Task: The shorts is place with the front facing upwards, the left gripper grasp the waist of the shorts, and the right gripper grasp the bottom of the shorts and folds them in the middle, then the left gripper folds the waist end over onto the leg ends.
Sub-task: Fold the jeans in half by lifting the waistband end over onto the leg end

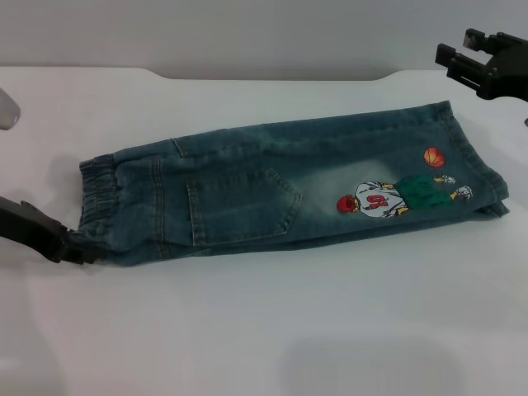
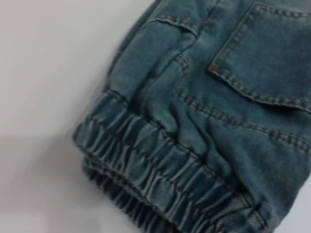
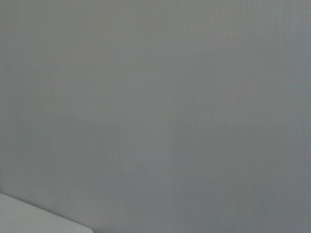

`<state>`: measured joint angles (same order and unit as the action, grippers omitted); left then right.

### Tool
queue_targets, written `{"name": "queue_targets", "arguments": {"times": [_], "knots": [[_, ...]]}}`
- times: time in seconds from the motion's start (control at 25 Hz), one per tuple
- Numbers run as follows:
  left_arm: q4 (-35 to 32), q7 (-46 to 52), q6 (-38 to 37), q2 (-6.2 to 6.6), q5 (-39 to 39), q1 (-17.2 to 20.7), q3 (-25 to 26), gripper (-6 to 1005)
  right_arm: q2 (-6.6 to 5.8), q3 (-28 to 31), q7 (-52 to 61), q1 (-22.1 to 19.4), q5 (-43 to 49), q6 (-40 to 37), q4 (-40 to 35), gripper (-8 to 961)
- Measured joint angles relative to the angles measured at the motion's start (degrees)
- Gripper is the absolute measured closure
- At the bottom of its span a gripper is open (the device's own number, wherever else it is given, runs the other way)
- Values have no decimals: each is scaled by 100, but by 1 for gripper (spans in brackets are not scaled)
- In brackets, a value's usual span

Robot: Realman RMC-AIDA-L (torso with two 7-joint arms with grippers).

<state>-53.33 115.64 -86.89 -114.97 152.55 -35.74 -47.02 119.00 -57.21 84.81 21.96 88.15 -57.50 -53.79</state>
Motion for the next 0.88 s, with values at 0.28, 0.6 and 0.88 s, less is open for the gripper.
{"name": "queue_targets", "arguments": {"times": [0.28,0.6,0.88], "knots": [[-27,25,113,-5,56,41,0,658,-6,35,0,-21,-31,-95,0,420],[-62,26,118,-41,210,43,0,873,-9,3,0,-34,-46,-127,0,420],[-329,34,121,-32,285,141,44,916,-9,-35,0,-34,-51,-184,14,427]]}}
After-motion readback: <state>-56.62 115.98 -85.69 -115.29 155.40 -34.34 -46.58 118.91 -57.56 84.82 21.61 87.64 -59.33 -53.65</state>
